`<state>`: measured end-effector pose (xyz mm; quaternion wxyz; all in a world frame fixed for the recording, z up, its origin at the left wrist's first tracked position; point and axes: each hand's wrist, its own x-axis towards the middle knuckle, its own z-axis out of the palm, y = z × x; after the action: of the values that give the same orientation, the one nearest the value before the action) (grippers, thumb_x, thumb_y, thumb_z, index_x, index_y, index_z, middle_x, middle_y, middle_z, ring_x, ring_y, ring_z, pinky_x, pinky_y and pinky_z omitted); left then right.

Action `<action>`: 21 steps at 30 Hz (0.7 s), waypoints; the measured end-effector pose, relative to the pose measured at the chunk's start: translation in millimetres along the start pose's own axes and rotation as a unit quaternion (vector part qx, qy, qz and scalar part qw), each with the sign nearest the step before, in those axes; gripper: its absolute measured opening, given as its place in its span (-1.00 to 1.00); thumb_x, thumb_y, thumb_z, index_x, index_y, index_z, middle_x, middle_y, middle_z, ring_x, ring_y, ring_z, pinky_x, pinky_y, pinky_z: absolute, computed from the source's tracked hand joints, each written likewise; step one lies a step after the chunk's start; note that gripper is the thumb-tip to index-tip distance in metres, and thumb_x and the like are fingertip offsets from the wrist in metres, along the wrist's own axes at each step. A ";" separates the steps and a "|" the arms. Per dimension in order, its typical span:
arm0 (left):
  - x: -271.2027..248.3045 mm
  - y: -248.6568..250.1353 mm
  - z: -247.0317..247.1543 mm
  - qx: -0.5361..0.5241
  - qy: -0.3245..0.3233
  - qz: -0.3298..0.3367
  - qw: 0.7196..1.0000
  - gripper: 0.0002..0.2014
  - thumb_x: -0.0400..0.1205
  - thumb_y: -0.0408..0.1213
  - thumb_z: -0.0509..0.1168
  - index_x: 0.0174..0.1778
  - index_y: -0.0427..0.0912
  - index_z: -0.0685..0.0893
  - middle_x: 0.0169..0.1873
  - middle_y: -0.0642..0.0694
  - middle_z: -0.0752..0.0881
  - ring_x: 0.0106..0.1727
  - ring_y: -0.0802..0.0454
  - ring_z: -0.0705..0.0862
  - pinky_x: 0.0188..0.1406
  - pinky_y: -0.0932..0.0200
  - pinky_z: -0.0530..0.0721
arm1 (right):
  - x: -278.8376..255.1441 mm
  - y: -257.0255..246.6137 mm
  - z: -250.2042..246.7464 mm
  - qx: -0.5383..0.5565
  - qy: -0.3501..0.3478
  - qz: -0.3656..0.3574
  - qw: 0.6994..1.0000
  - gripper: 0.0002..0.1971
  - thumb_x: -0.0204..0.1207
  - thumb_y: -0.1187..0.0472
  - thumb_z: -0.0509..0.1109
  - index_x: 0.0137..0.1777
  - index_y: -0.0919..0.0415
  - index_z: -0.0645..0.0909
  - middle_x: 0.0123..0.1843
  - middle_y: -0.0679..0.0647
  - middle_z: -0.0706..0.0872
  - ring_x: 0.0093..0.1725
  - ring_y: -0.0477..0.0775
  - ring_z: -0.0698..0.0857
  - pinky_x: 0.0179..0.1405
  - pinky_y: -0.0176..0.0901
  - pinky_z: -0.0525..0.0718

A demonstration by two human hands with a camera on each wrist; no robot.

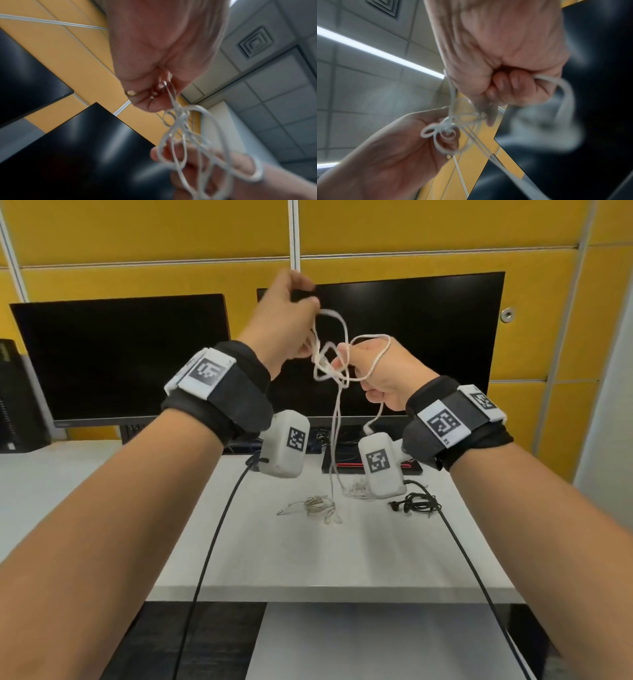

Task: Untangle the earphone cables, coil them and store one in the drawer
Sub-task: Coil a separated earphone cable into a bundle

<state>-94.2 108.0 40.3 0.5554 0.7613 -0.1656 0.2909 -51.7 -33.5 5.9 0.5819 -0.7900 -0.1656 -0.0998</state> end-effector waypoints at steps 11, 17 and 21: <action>-21.6 -7.8 15.6 0.119 -0.193 -0.150 0.962 -0.46 0.63 0.32 0.13 -0.03 -0.13 0.66 -0.45 0.03 0.33 -0.48 0.14 0.26 -0.50 0.30 0.31 | -5.4 -8.4 -2.5 -0.063 0.025 0.036 0.997 -0.69 0.69 0.03 0.26 0.27 0.21 0.63 -0.32 0.04 0.48 -0.43 -0.07 0.40 -0.70 -0.39 0.37; -27.2 -17.2 25.6 0.094 -0.185 -0.182 0.961 -0.34 0.59 0.43 0.00 -0.04 -0.13 0.67 -0.37 -0.01 0.42 -0.32 0.07 0.34 -0.31 0.17 0.41 | -25.1 -3.5 -6.3 -0.215 -0.009 -0.061 0.975 -0.79 0.65 0.03 0.36 0.05 0.15 0.72 -0.30 -0.04 0.57 -0.37 -0.14 0.46 -0.39 -0.30 0.39; -27.7 -24.4 27.0 0.114 -0.197 -0.183 0.956 -0.51 0.70 0.16 0.15 0.09 -0.20 0.74 -0.43 0.02 0.38 -0.36 0.10 0.32 -0.34 0.22 0.41 | -29.5 8.4 -13.0 -0.178 -0.008 -0.064 0.982 -0.78 0.61 0.10 0.42 0.07 0.24 0.76 -0.39 -0.03 0.52 -0.44 -0.13 0.42 -0.45 -0.31 0.38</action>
<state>-94.6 88.7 -1.1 0.4646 0.8792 -0.0955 0.0455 -75.4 -52.4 -8.0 0.4231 -0.8693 -0.2004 -0.1586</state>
